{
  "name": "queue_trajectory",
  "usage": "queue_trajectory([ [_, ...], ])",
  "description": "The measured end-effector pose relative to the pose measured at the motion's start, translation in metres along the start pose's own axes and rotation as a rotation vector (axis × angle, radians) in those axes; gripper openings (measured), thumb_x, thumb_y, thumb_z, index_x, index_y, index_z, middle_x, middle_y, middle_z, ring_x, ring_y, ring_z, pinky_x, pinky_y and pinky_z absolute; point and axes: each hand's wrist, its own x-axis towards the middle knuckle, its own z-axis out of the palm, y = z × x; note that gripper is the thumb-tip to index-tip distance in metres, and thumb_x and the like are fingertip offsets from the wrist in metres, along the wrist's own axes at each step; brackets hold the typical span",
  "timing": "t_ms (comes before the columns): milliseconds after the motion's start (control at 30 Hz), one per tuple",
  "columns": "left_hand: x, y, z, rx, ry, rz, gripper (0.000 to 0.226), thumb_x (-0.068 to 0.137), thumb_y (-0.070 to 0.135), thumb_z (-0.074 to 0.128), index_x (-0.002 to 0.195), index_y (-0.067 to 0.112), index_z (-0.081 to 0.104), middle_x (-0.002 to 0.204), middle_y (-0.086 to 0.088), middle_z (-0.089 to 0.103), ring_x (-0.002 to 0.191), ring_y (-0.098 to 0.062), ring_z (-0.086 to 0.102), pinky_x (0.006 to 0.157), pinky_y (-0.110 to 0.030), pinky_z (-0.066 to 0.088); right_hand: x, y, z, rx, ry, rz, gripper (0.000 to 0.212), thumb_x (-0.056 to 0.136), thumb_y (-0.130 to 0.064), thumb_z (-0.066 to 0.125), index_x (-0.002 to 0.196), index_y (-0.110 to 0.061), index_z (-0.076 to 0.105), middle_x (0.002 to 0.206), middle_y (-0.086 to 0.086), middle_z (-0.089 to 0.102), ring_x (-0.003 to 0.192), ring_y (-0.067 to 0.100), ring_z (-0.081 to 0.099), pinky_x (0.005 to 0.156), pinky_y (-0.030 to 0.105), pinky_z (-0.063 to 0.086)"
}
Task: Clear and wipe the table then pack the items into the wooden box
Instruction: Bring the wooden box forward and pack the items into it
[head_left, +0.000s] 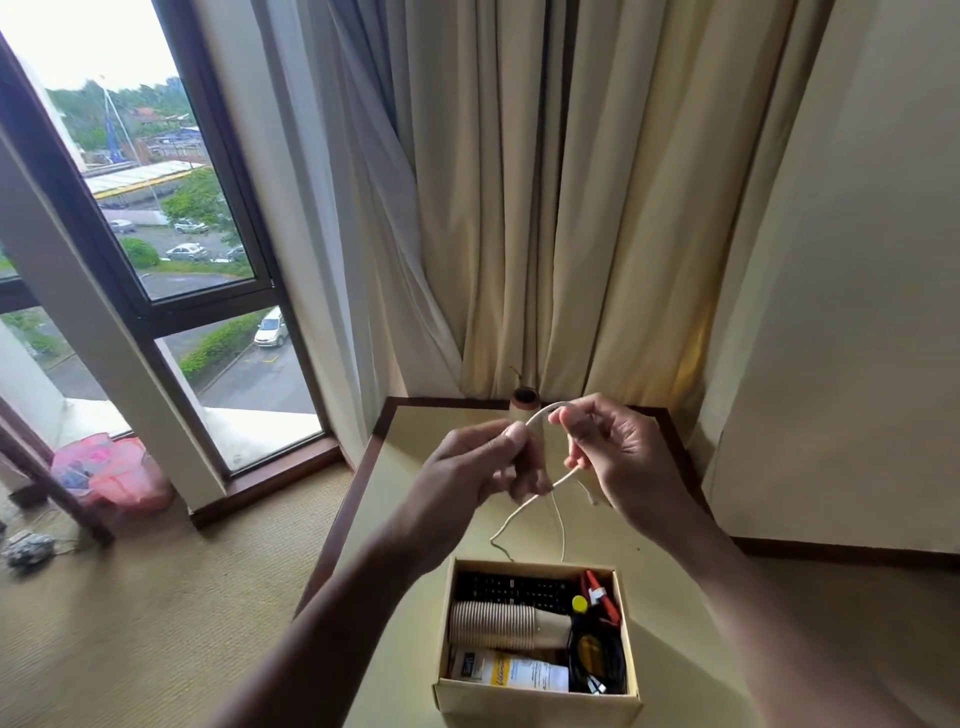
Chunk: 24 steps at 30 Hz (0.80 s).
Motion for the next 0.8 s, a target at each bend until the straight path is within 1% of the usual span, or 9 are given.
queue_trajectory([
  [100,0.007,0.017,0.016,-0.488,-0.110,0.023,0.030,0.107,0.021,0.041,0.100,0.000,0.062,0.080,-0.011,0.064,0.091,-0.036,0.059,0.095,-0.052,0.051,-0.004,0.009,0.015,0.186,-0.036,0.125,0.026,0.095,-0.041,0.061,0.102,-0.017,0.069,0.087,-0.004,0.075,0.088,0.027,0.071,0.086,0.041,0.054],
  [167,0.016,0.024,0.024,-0.728,-0.163,0.085,0.027,0.107,0.020,0.041,0.106,0.002,0.061,0.087,-0.014,0.068,0.098,-0.035,0.067,0.099,-0.055,0.050,-0.012,0.016,0.028,0.212,-0.106,0.168,0.018,0.096,-0.034,0.060,0.106,-0.022,0.068,0.096,-0.007,0.076,0.106,0.040,0.063,0.102,0.056,0.048],
  [267,0.032,0.030,0.026,-0.664,-0.146,0.227,0.027,0.106,0.020,0.043,0.110,0.002,0.063,0.101,-0.018,0.071,0.110,-0.041,0.065,0.108,-0.062,0.041,-0.026,0.025,0.043,0.122,-0.298,0.172,0.021,0.102,-0.024,0.056,0.109,-0.006,0.064,0.099,0.013,0.073,0.100,0.030,0.067,0.099,0.045,0.051],
  [333,0.042,0.035,0.020,-0.328,-0.063,0.335,0.025,0.103,0.016,0.052,0.111,-0.003,0.066,0.108,-0.019,0.073,0.113,-0.042,0.066,0.107,-0.060,0.047,-0.032,0.028,0.046,0.027,-0.390,0.188,0.019,0.104,-0.025,0.053,0.107,-0.011,0.066,0.090,0.011,0.073,0.088,0.031,0.068,0.085,0.040,0.056],
  [433,0.052,0.032,0.004,0.582,0.030,0.568,0.014,0.097,0.013,0.068,0.106,0.006,0.077,0.112,-0.006,0.077,0.106,-0.016,0.073,0.092,-0.037,0.060,-0.036,0.027,0.045,0.023,-0.433,0.234,0.025,0.105,-0.033,0.049,0.110,-0.018,0.068,0.073,0.005,0.062,0.068,0.023,0.060,0.067,0.031,0.054],
  [500,0.054,0.022,-0.009,1.207,-0.092,0.611,0.017,0.100,0.020,0.066,0.115,0.017,0.075,0.112,0.002,0.076,0.097,-0.004,0.073,0.081,-0.023,0.060,-0.036,0.025,0.037,-0.006,-0.374,0.214,0.025,0.104,-0.039,0.050,0.107,-0.025,0.071,0.069,0.000,0.055,0.064,0.015,0.053,0.066,0.038,0.053],
  [567,0.052,0.013,-0.024,1.501,-0.214,0.502,0.021,0.101,0.018,0.063,0.121,0.020,0.069,0.109,0.004,0.073,0.087,-0.002,0.071,0.071,-0.019,0.059,-0.034,0.021,0.024,-0.086,-0.300,0.157,0.019,0.101,-0.039,0.055,0.102,-0.031,0.072,0.071,-0.009,0.059,0.065,0.006,0.053,0.062,0.031,0.048],
  [633,0.047,0.008,-0.034,1.395,-0.266,0.386,0.015,0.102,0.014,0.062,0.114,0.016,0.069,0.098,0.007,0.068,0.074,0.003,0.063,0.061,-0.015,0.053,-0.032,0.012,0.009,-0.070,-0.264,0.107,0.015,0.100,-0.033,0.059,0.099,-0.029,0.073,0.078,-0.013,0.065,0.071,0.000,0.056,0.066,0.021,0.043],
  [800,0.027,0.004,-0.034,0.435,-0.350,-0.095,0.032,0.109,0.018,0.045,0.108,-0.002,0.070,0.062,0.000,0.046,0.051,-0.010,0.042,0.047,-0.022,0.034,-0.024,-0.006,-0.014,-0.007,-0.196,0.012,0.010,0.097,-0.015,0.064,0.098,-0.019,0.074,0.077,-0.008,0.066,0.071,0.004,0.057,0.066,0.017,0.045],
])
